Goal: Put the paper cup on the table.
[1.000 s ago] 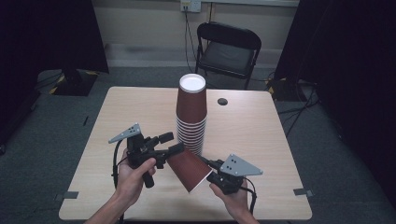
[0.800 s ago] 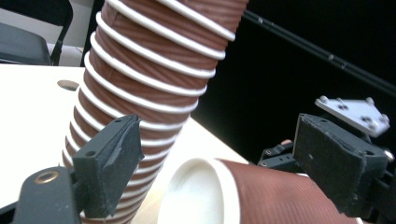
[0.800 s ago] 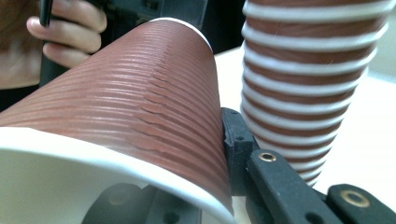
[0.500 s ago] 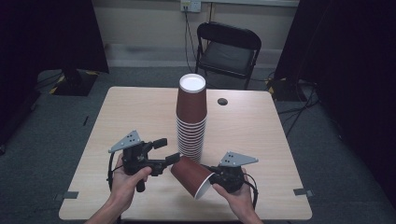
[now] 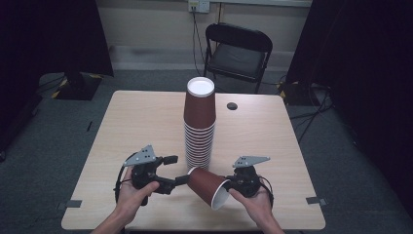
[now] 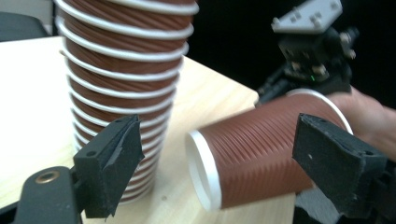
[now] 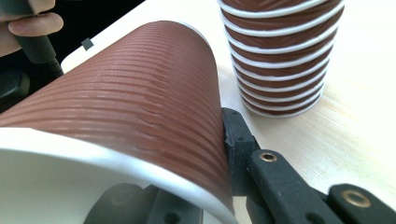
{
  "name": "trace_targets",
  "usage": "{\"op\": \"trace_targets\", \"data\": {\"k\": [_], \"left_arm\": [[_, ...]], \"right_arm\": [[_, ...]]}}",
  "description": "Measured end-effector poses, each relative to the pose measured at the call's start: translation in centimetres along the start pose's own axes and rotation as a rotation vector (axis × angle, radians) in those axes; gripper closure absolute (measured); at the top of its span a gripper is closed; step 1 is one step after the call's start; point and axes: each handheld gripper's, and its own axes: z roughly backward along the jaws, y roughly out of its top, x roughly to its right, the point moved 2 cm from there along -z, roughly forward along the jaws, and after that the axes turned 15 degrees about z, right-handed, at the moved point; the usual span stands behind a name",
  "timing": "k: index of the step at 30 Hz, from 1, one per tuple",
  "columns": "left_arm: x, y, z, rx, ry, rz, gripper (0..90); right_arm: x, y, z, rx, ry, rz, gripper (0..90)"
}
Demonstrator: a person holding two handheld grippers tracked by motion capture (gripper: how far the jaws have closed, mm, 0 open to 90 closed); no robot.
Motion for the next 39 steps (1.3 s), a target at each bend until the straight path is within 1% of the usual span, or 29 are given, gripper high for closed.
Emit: {"op": "trace_targets", "data": {"k": [1,3,4,5,7,8,9,10,13,15,16,19,23,25,26,28,29,30,32,33,34,36,37,39], "left_arm": [[0.1,-0.1,-0.1,-0.016,0.009,-0.016,15.9],[0.2,-0.3,-0.3,-0.035,0.004,-0.054,16.2],[0.2,-0.3,-0.4,-0.044,0.006,-0.077,16.9],[0.3,-0.4,-0.5,-0.050,0.002,-0.087,17.9],[0.5,-0.6,-0.7,-0.060,-0.018,-0.106,18.9],[0.5,-0.6,-0.7,-0.060,-0.018,-0.106,20.5],[0.5,-0.8,-0.8,-0.068,-0.019,-0.121,20.7],[0.5,-0.8,-0.9,-0.071,-0.029,-0.114,20.7],[0.6,-1.0,-1.1,-0.090,-0.032,-0.135,20.4],[0.7,-1.1,-1.2,-0.103,-0.049,-0.130,19.8],[0.8,-1.1,-1.2,-0.108,-0.056,-0.134,19.7],[1.1,-1.3,-1.5,-0.123,-0.061,-0.164,18.9],[1.7,-1.5,-1.9,-0.163,-0.084,-0.218,16.7],[2.1,-1.6,-2.1,-0.173,-0.080,-0.241,15.6],[2.2,-1.7,-2.2,-0.174,-0.076,-0.243,15.4],[2.5,-1.9,-2.3,-0.185,-0.093,-0.281,15.5],[2.7,-2.0,-2.4,-0.195,-0.100,-0.293,15.4],[2.8,-2.0,-2.5,-0.218,-0.105,-0.313,15.4],[3.0,-2.2,-2.8,-0.233,-0.100,-0.339,15.5],[3.2,-2.2,-2.9,-0.248,-0.093,-0.366,15.4],[3.3,-2.3,-3.0,-0.255,-0.093,-0.382,15.5],[3.7,-2.4,-3.3,-0.265,-0.070,-0.430,14.5],[3.8,-2.5,-3.4,-0.276,-0.069,-0.445,14.5],[3.8,-2.7,-3.5,-0.279,-0.065,-0.458,12.6]], "right_arm": [[0.1,0.0,0.0,-0.011,0.009,-0.005,86.1],[0.4,0.0,0.0,-0.009,0.011,-0.008,86.1],[0.5,-0.1,0.0,-0.019,0.014,-0.012,86.1],[0.5,-0.1,0.0,-0.024,0.015,-0.012,86.1],[0.7,-0.1,0.0,-0.039,0.026,-0.016,86.1],[0.7,-0.1,-0.1,-0.046,0.033,-0.021,86.2],[0.7,0.0,-0.1,-0.060,0.043,-0.025,86.1],[0.7,0.1,-0.2,-0.071,0.048,-0.022,86.1],[0.7,0.2,-0.4,-0.099,0.064,-0.021,86.1],[0.8,0.3,-0.6,-0.114,0.084,-0.025,86.1],[0.8,0.3,-0.7,-0.120,0.086,-0.028,86.1],[0.7,0.3,-1.0,-0.138,0.100,-0.027,86.2],[0.5,0.3,-1.2,-0.165,0.126,-0.020,86.2],[0.4,0.2,-1.3,-0.179,0.135,-0.021,86.2],[0.3,0.2,-1.4,-0.184,0.140,-0.022,86.2],[0.2,0.2,-1.4,-0.198,0.150,-0.027,86.2],[0.2,0.2,-1.4,-0.202,0.155,-0.023,86.2],[0.2,0.3,-1.5,-0.204,0.156,-0.023,86.2],[0.2,0.8,-1.7,-0.210,0.166,-0.022,86.2],[0.1,1.0,-1.8,-0.219,0.171,-0.019,86.2],[0.1,1.2,-1.9,-0.230,0.178,-0.013,86.2],[0.0,1.7,-2.2,-0.241,0.180,-0.004,86.3],[-0.1,1.8,-2.3,-0.248,0.184,0.002,86.4],[-0.1,2.1,-2.6,-0.261,0.191,0.007,86.6]]}}
